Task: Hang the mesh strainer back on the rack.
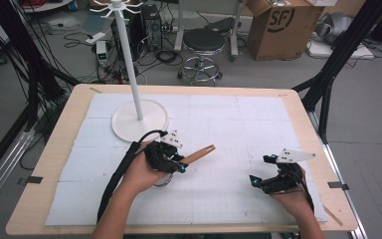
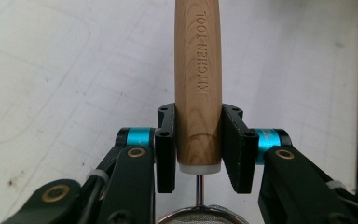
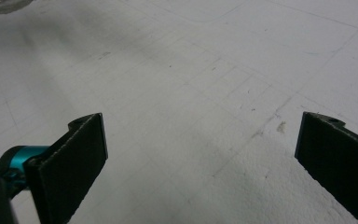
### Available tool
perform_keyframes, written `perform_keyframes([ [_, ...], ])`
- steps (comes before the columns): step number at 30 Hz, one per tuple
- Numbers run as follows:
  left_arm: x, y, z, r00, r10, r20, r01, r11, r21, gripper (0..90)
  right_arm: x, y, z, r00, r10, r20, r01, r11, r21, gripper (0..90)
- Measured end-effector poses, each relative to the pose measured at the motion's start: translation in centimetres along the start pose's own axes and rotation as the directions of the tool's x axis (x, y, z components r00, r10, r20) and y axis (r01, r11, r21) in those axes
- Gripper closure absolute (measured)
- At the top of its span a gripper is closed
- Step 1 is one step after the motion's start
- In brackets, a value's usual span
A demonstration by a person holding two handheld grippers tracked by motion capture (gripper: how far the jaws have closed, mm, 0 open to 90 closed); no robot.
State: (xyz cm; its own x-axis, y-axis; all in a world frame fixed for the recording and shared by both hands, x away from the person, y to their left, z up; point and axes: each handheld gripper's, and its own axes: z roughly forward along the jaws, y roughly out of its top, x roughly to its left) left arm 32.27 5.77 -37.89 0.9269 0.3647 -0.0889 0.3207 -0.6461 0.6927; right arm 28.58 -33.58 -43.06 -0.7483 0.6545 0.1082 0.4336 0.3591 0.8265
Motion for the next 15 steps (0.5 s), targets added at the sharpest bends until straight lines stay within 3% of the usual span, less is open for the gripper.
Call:
perform_keyframes([
  [5,0.0,0.0,-1.6,0.999,-0.013,0.043,0.017,0.9941,-0.107,68.8,0.0,0.1,0.3,1.0,-0.003,-0.001,0.003,1.0,0.007,1.1],
  [10,0.1,-0.3,-3.4,0.9976,-0.018,0.067,0.031,0.9794,-0.199,68.8,0.1,0.5,0.8,0.9999,-0.011,-0.009,0.011,0.9999,0.009,1.1],
  [11,0.2,-0.5,-4.2,0.9974,-0.022,0.068,0.037,0.9737,-0.225,68.8,0.1,0.5,0.9,0.9998,-0.016,-0.009,0.016,0.9998,0.012,1.1],
  [15,0.4,-0.8,-5.4,0.9978,-0.024,0.062,0.04,0.965,-0.259,68.9,0.2,0.7,1.2,0.9996,-0.02,-0.02,0.02,0.9997,0.011,1.1],
])
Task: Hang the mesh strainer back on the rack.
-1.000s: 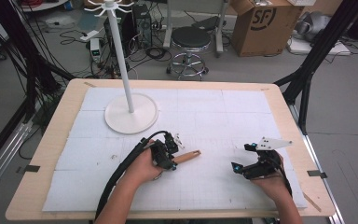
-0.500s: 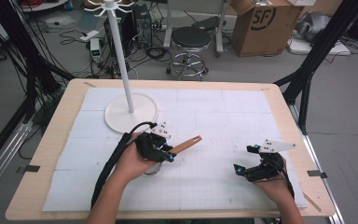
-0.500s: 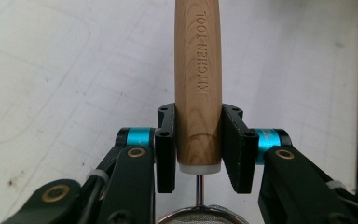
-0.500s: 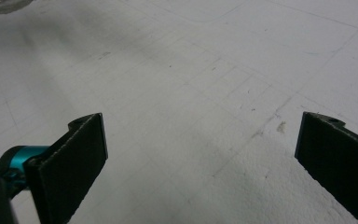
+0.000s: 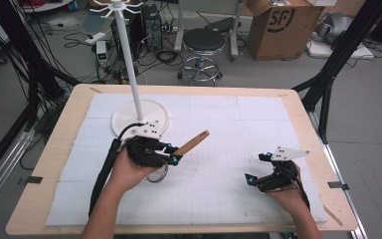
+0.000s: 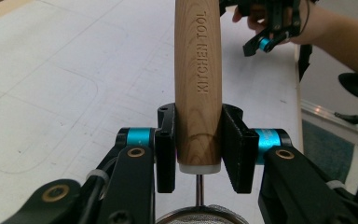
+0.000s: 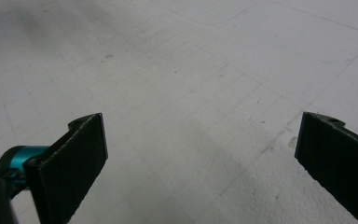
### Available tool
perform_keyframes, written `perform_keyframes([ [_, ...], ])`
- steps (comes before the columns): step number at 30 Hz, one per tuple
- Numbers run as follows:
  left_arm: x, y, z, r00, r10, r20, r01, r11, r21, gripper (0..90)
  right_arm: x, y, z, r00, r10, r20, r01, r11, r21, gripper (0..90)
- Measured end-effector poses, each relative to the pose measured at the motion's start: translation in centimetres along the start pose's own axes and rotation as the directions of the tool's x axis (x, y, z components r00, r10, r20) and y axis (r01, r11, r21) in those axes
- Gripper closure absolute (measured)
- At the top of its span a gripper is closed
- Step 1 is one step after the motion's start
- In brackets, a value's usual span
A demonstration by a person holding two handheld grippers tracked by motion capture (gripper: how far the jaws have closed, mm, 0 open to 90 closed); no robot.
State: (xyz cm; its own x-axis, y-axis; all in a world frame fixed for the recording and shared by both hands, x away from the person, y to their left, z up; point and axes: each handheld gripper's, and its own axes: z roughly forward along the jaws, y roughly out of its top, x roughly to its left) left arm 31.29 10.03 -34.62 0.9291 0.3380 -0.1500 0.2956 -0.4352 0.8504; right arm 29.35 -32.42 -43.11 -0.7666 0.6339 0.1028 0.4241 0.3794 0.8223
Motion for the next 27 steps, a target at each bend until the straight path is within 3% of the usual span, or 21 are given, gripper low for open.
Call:
perform_keyframes([
  [9,0.4,0.2,-3.3,1.0,-0.006,0.008,0.007,0.9946,-0.103,68.8,0.1,0.2,0.2,1.0,-0.003,-0.006,0.003,1.0,-0.001,1.1],
  [17,0.9,1.0,-5.9,1.0,0.001,-0.009,-0.002,0.9883,-0.152,68.8,0.1,0.2,0.2,0.9999,-0.011,-0.005,0.011,0.9999,-0.001,1.1],
  [22,1.6,1.8,-7.5,0.9975,0.0,-0.07,-0.011,0.9865,-0.163,68.8,0.2,0.2,0.3,0.9999,-0.012,-0.006,0.012,0.9999,0.003,1.1],
  [27,2.2,2.7,-9.1,0.9942,-0.007,-0.108,-0.015,0.9778,-0.209,68.8,0.3,0.3,0.5,0.9998,-0.019,-0.011,0.02,0.9998,0.01,1.1],
])
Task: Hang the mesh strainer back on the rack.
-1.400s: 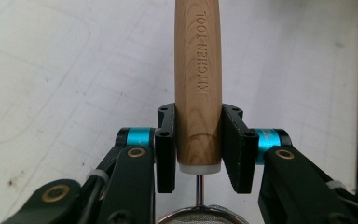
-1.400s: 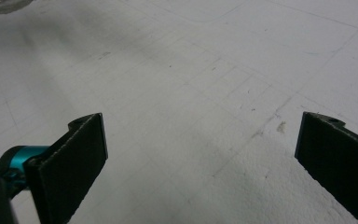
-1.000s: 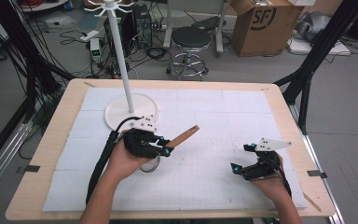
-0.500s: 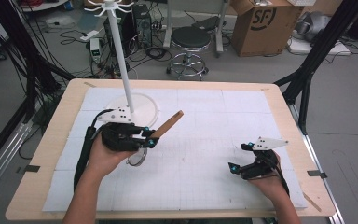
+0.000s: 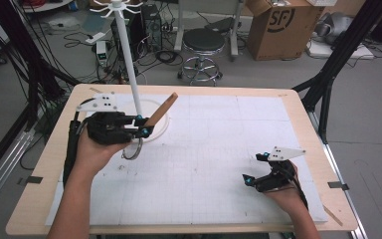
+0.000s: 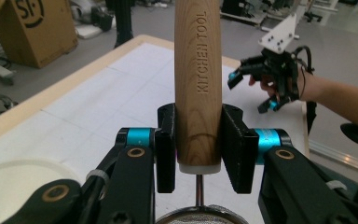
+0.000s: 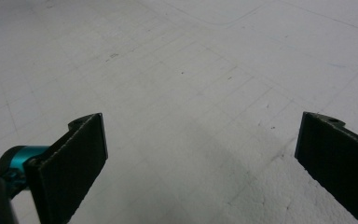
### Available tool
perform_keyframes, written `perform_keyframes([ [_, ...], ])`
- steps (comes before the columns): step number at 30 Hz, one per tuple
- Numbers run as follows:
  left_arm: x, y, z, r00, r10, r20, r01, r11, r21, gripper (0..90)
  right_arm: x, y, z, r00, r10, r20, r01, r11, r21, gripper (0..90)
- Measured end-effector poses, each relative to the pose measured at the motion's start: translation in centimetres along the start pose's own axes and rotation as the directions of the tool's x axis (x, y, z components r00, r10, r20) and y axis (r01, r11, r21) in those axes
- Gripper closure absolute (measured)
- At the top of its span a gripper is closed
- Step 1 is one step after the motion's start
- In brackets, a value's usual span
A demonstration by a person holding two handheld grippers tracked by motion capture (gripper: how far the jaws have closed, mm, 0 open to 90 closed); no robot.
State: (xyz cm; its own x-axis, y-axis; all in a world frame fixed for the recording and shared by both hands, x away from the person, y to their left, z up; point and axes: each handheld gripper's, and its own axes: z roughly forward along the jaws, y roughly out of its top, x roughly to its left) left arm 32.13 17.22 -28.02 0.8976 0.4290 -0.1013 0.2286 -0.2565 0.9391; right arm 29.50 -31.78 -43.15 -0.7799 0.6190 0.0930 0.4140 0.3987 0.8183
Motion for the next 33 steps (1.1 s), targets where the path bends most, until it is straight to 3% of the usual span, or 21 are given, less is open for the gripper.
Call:
perform_keyframes([
  [7,1.1,1.6,-2.0,0.9989,-0.019,-0.042,0.016,0.998,-0.06,68.8,-0.1,0.0,-0.1,1.0,0.009,0.0,-0.009,1.0,-0.004,1.1],
  [12,2.2,2.5,-3.3,0.9951,-0.028,-0.095,0.022,0.9979,-0.061,68.8,-0.1,0.0,-0.1,1.0,0.006,0.001,-0.006,1.0,-0.004,1.1],
  [19,2.8,3.6,-4.3,0.9933,-0.031,-0.112,0.023,0.9972,-0.071,68.8,-0.2,0.0,-0.1,0.9999,0.013,0.0,-0.013,0.9999,-0.003,1.1],
  [23,3.6,4.2,-4.8,0.9919,-0.07,-0.106,0.059,0.9935,-0.097,68.8,-0.2,0.0,0.0,1.0,0.009,-0.002,-0.009,1.0,-0.001,1.1],
  [33,4.1,5.4,-6.8,0.9808,-0.101,-0.167,0.075,0.9856,-0.151,68.8,-0.2,0.0,-0.1,0.9999,0.01,-0.001,-0.01,0.9999,-0.002,1.1],
])
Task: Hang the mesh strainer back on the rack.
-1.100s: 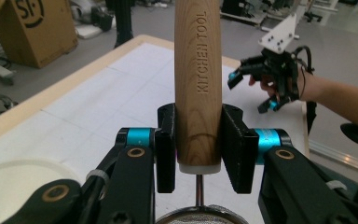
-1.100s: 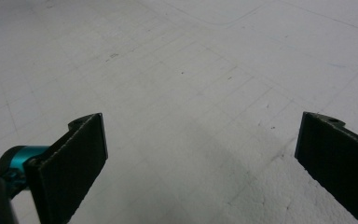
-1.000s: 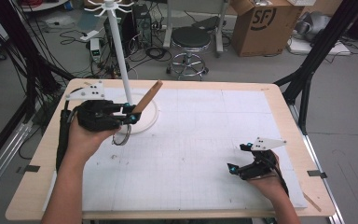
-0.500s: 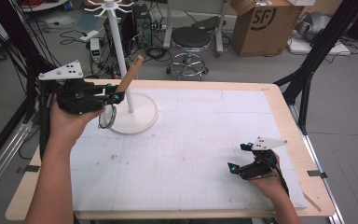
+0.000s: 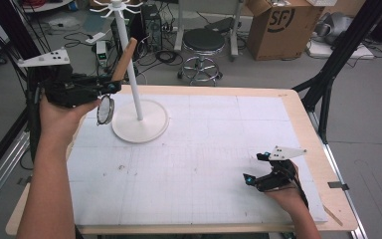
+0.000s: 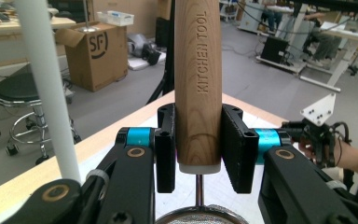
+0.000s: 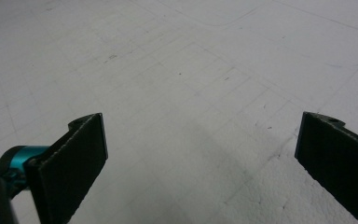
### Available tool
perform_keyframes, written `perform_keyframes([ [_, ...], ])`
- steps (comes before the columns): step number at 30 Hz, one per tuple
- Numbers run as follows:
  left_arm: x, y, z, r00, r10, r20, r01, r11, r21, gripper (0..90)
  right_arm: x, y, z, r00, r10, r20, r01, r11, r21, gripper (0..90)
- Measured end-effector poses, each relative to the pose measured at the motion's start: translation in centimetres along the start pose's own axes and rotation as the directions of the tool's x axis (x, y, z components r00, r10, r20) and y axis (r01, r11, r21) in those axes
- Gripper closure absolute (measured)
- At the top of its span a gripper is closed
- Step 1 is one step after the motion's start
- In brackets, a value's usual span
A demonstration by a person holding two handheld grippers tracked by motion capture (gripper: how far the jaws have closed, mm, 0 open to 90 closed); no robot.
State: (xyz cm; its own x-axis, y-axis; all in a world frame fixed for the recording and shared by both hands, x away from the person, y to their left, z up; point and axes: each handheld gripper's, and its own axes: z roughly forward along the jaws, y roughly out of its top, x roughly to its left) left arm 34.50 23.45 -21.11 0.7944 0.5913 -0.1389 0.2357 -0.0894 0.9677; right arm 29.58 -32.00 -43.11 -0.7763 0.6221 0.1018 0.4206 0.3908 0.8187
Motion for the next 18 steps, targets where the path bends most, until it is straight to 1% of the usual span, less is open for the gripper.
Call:
perform_keyframes([
  [2,0.2,0.2,-0.4,0.9999,-0.016,-0.007,0.016,0.9997,-0.018,68.8,0.0,0.0,0.0,1.0,-0.001,0.001,0.001,1.0,0.001,1.1],
  [5,0.2,0.3,-0.9,0.9996,-0.004,-0.028,0.003,0.999,-0.044,68.9,0.0,0.0,0.0,1.0,-0.004,0.0,0.004,1.0,-0.001,1.1],
  [7,0.2,0.5,-1.2,0.9989,-0.006,-0.046,0.003,0.9982,-0.06,68.8,0.0,0.0,0.0,1.0,-0.004,0.0,0.004,1.0,0.0,1.1],
  [11,0.4,1.0,-1.5,0.9969,-0.002,-0.079,-0.002,0.9986,-0.053,68.8,0.1,0.0,0.2,1.0,-0.006,-0.003,0.006,1.0,0.006,1.1],
  [14,0.5,1.6,-1.7,0.996,0.008,-0.089,-0.013,0.9985,-0.053,68.8,0.1,0.0,0.1,1.0,-0.005,0.0,0.005,1.0,0.005,1.1],
  [18,0.7,2.5,-1.8,0.9919,0.017,-0.126,-0.024,0.9985,-0.049,68.8,0.0,0.0,0.0,1.0,-0.002,0.001,0.002,1.0,0.001,1.1],
])
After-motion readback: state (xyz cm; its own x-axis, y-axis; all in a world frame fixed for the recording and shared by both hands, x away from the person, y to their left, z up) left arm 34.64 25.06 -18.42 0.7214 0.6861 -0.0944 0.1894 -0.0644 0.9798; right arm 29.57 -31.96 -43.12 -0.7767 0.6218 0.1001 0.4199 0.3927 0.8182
